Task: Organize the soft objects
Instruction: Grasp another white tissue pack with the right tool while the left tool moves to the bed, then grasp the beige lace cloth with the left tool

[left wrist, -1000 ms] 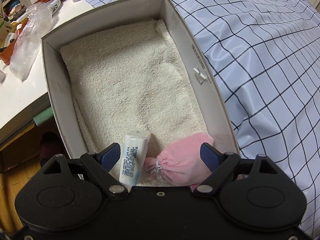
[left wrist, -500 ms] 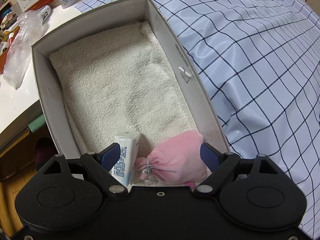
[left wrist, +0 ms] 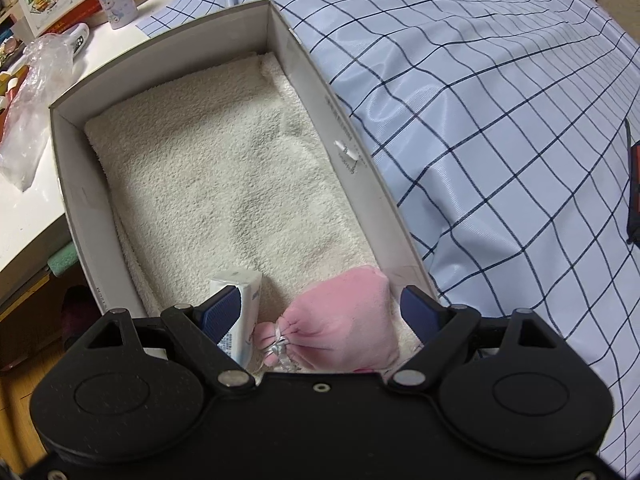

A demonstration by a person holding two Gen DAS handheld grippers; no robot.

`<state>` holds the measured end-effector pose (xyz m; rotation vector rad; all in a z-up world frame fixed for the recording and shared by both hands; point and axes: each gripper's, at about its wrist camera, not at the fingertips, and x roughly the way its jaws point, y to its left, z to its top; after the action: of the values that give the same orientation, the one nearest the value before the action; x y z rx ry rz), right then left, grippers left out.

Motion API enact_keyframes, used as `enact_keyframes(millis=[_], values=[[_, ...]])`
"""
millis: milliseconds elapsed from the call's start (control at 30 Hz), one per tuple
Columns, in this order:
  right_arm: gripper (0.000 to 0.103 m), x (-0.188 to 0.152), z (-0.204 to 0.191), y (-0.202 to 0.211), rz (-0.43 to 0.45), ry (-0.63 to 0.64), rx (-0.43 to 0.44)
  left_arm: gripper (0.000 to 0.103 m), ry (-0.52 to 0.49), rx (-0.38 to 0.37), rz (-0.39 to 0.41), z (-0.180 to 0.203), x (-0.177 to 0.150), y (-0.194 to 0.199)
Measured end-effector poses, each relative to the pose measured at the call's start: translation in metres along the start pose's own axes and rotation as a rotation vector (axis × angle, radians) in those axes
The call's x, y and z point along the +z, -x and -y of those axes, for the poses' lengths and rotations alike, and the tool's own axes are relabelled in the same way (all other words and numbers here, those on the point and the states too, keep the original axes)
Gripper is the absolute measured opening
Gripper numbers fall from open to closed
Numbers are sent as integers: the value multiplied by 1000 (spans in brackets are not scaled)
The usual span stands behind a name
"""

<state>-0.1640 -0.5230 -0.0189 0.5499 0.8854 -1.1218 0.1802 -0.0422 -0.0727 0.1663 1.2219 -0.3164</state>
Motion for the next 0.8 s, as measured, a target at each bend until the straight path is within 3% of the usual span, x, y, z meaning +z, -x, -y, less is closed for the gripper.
enact_keyframes(millis=[267, 467, 800], values=[[100, -4, 4, -32, -20, 13, 32, 83, -79, -33, 41, 19, -2, 6], [84, -12, 8, -34, -1, -6, 106, 83, -164, -85, 74, 46, -4, 16], [84, -23, 5, -28, 57, 22, 115, 83, -219, -204, 145, 104, 6, 65]])
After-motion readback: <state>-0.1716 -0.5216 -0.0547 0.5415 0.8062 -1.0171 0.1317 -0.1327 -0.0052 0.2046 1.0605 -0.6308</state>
